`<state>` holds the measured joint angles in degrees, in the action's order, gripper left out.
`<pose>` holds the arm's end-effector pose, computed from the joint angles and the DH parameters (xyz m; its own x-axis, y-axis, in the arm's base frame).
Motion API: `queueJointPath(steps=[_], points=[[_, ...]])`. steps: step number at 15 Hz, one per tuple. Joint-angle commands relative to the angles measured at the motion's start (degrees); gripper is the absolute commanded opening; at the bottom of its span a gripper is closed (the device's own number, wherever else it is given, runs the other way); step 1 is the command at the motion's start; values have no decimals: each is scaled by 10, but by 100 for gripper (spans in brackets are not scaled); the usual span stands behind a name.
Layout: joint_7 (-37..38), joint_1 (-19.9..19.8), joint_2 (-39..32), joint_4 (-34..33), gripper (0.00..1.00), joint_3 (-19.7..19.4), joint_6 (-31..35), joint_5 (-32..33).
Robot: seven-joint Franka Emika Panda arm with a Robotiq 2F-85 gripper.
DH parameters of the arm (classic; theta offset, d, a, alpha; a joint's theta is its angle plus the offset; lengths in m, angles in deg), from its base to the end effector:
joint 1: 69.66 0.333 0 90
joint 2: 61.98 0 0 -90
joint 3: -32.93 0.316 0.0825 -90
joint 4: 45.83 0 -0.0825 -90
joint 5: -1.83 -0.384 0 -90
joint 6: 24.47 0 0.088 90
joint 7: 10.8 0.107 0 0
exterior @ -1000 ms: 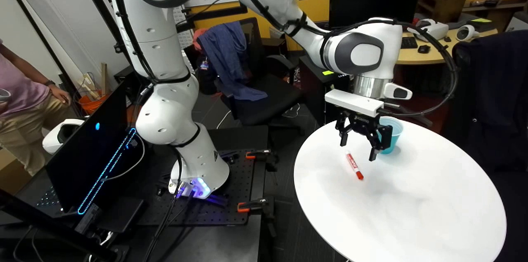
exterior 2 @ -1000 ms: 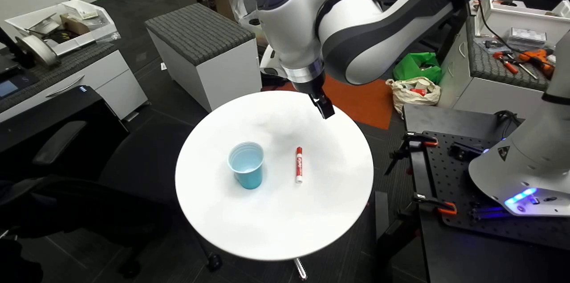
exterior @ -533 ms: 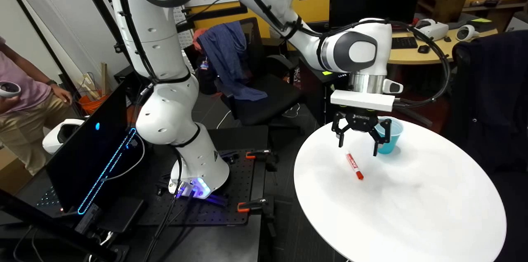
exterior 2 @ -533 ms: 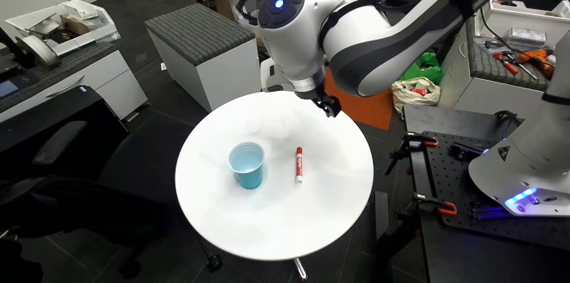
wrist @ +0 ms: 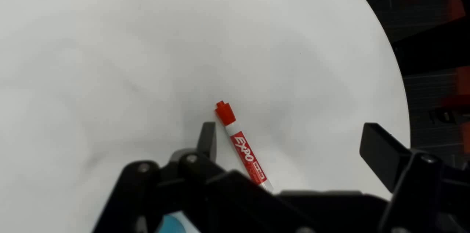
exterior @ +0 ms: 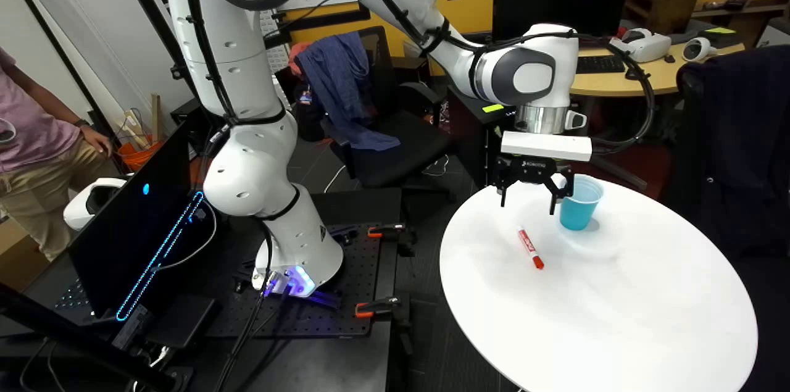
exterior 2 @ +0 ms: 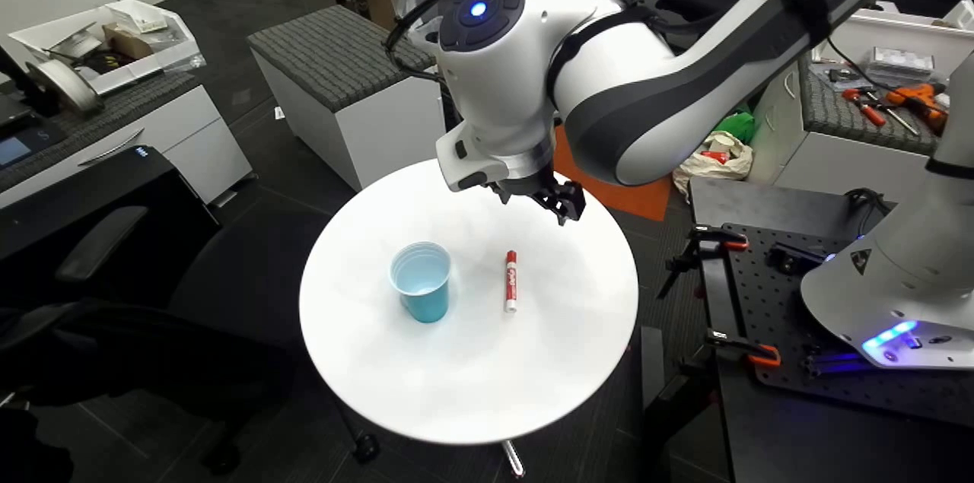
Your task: Move the cup to the left and put the marker in the cup
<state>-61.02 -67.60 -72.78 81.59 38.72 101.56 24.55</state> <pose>0.5200 0.0583 0.2754 0.2631 0.9045 -0.3358 0.9570 -0.2888 -0.0280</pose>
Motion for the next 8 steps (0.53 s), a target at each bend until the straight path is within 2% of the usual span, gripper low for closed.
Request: queueJointPath(steps=[1, 8], points=[[-2, 3, 0, -1, 100, -3, -1, -1], [-37, 5, -15, -8, 100, 0, 23, 24]])
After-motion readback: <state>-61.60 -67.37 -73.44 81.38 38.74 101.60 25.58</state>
